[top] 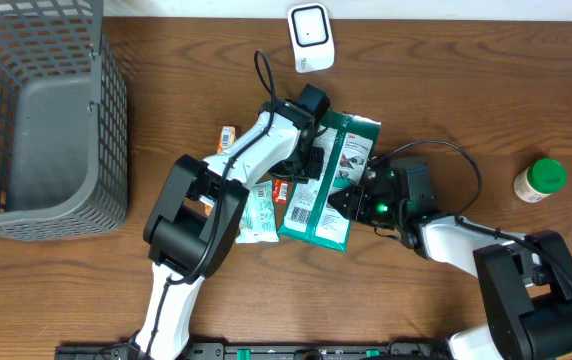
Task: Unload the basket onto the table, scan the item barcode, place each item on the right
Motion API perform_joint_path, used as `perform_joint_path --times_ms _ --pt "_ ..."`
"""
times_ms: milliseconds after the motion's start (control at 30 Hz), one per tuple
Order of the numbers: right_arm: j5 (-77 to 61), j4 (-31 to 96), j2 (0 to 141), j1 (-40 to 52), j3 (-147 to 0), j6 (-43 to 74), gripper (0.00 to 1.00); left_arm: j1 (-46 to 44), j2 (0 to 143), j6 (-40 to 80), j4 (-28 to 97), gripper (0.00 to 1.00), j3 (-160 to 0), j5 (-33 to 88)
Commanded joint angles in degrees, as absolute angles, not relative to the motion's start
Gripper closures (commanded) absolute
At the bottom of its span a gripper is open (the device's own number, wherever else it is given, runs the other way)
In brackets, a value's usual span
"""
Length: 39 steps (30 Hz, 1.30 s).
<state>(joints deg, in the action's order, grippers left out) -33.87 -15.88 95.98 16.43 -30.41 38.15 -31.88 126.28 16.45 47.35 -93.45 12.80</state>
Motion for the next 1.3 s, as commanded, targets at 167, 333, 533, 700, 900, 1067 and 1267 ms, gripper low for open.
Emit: perform_joint_path --times_ms 167,333,533,700,900,1067,1267 --pt "-33.76 -17.21 96.77 18.20 -29.23 39.00 0.59 -31.92 128.49 15.68 47.42 0.92 -92.36 12.45" --pt "-31.29 -19.16 96.77 20.38 -29.23 39.72 0.60 -31.92 128.49 15.70 47.44 0.92 -92.36 12.49" --pt "-28.95 -20.78 96.77 21.50 -29.23 40.45 0.60 -31.92 128.49 15.70 47.44 0.92 -92.36 12.49" --pt "-28.86 -20.84 96.77 21.47 -29.23 40.36 0.76 -31.90 128.46 15.70 47.44 0.93 -92.36 12.49" --pt "-28.97 -20.78 96.75 21.37 -29.23 39.99 0.99 -31.81 127.76 15.70 47.59 0.93 -92.38 12.47" --pt "-31.62 -19.70 96.18 20.62 -29.26 35.73 0.99 -31.62 123.76 15.73 47.59 0.93 -92.82 12.43" --pt "-34.59 -16.86 93.03 17.78 -29.26 33.36 0.99 -31.14 113.73 15.94 47.00 0.89 -93.01 12.40"
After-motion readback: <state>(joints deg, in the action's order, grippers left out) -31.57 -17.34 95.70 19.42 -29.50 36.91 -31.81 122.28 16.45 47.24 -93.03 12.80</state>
